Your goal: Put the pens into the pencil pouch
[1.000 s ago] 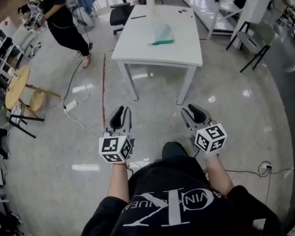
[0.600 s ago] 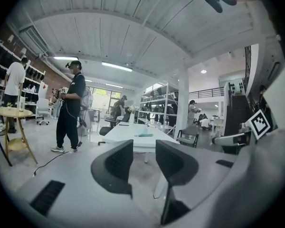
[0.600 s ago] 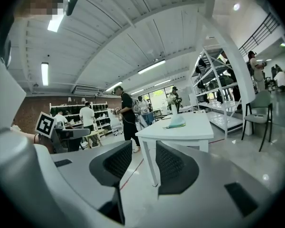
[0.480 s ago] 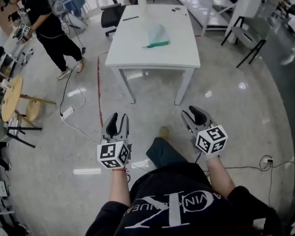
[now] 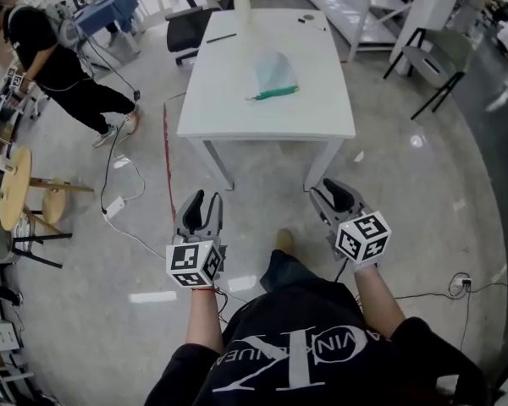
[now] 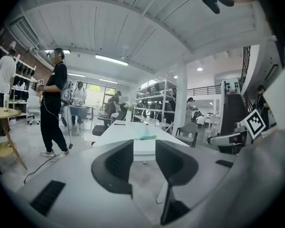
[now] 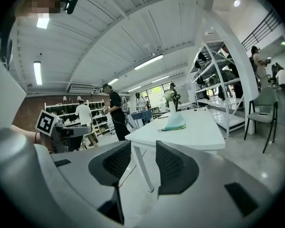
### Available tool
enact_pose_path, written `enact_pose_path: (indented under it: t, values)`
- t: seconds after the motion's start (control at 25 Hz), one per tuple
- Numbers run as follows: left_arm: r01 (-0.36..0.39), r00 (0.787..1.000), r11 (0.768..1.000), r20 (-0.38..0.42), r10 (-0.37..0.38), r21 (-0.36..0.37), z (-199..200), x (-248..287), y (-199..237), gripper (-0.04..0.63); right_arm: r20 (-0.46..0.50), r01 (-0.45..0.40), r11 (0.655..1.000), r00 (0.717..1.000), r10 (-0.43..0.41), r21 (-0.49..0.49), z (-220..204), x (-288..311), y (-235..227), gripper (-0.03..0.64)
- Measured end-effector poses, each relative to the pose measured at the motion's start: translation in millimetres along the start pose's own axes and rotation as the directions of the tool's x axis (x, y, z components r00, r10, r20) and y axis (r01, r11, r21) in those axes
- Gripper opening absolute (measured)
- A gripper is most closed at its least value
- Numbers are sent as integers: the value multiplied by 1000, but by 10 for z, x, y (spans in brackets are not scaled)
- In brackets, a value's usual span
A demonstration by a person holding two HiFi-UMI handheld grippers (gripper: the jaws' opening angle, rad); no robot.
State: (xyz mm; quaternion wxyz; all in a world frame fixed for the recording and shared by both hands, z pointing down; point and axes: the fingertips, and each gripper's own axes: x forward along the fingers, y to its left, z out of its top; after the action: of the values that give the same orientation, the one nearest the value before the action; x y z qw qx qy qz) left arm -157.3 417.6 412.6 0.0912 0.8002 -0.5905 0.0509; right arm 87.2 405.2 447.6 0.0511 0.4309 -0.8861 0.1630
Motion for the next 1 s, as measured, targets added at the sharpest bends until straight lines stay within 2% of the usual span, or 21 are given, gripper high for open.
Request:
enact_pose_path:
  t: [0.24, 0.64, 0.84, 1.0]
  values:
    - [13, 1000, 1000, -21, -13, -6, 96, 566, 147, 143, -23, 3, 1000, 1000, -3, 12, 158, 443, -327, 170]
    - [69, 997, 997, -41, -68, 24, 303, 1612, 222, 139, -21, 16, 1000, 1000, -15, 24, 426, 1060, -927, 173]
    - [110, 993, 992, -47, -107, 63, 407, 1994, 164, 139, -24, 11, 999, 1000, -10, 35, 494, 1234, -1127, 173]
    - [115, 993, 992, -44, -112, 60, 432, 2164, 147, 137, -23, 4, 999, 1000, -4, 34, 551, 1318, -1235, 173]
